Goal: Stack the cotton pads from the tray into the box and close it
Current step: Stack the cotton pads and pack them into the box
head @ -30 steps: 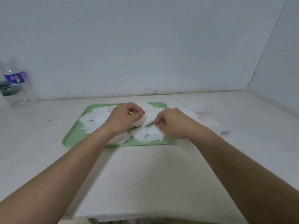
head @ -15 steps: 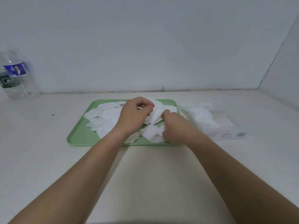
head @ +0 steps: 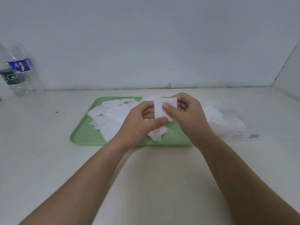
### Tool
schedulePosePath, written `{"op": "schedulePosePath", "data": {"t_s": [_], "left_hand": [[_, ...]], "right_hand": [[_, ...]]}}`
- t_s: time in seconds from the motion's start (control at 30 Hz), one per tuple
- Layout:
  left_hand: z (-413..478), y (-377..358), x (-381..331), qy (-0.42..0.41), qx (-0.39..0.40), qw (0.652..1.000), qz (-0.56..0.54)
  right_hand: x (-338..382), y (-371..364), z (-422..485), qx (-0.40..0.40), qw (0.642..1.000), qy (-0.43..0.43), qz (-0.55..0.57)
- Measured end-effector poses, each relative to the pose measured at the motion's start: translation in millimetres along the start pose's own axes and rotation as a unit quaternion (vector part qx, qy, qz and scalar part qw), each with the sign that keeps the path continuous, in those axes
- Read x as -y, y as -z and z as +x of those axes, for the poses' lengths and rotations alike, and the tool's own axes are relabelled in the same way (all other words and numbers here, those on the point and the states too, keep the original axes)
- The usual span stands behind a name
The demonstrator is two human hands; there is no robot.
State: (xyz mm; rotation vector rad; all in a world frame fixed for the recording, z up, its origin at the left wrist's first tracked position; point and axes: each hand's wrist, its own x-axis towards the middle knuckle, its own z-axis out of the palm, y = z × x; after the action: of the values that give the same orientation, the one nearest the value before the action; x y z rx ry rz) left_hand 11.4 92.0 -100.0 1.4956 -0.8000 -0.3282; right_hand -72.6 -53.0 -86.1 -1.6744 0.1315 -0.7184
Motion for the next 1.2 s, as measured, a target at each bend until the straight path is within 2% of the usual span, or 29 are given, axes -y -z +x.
{"op": "schedulePosePath", "data": {"t_s": [0.2,0.27,0.33,0.5,0.6,0.7,0.77,0.83,0.93,1.0,1.1,1.2], "left_hand": [[-0.2,-1.0,-0.2,-0.002,-0.033,0.999,-0.01],[2.3,1.5,2.0,0.008,-0.061,0.998,0.0],[3.7,3.2,4.9,0.019,-0.085,0.996,0.009],[4.2,2.7,7.4,0.039,-0.162,0.986,0.01],[5.8,6.2,4.5,0.04,-0.193,0.98,-0.005],[6.3,12.2,2.1,0.041,-0.197,0.979,-0.02],[5.6,12.4,0.5,0.045,-0.197,0.979,-0.017],[5.4,11.7,-1.6,0.055,-0.196,0.979,-0.019],[8.4,14.9,0.9,0.086,-0.205,0.975,-0.004],[6.4,16.4,-0.2,0.086,-0.188,0.978,0.019],[4.3,16.4,0.8,0.066,-0.166,0.982,0.058],[0.1,14.5,-2.0,0.031,-0.148,0.985,0.079]], "right_hand": [[-1.4,-5.4,-3.7,0.011,1.0,-0.015,0.004],[-3.3,-3.0,-3.1,-0.005,0.998,-0.044,-0.04],[-6.3,-0.1,-4.2,0.016,0.991,-0.069,-0.117],[-13.8,-1.3,-18.9,0.197,0.915,-0.069,-0.346],[-12.9,-6.1,-21.9,0.231,0.878,-0.056,-0.415],[-13.2,-12.3,-21.8,0.246,0.868,-0.026,-0.431],[-16.1,-15.1,-22.5,0.242,0.878,-0.006,-0.413],[-18.9,-16.1,-22.6,0.221,0.906,-0.006,-0.36],[-18.8,-14.7,-20.0,0.159,0.964,-0.034,-0.209],[-13.9,-11.2,-18.8,0.118,0.987,-0.052,-0.093],[-7.6,-6.2,-17.9,0.081,0.994,-0.072,0.018],[-7.8,-3.9,-17.6,0.065,0.99,-0.1,0.07]]}}
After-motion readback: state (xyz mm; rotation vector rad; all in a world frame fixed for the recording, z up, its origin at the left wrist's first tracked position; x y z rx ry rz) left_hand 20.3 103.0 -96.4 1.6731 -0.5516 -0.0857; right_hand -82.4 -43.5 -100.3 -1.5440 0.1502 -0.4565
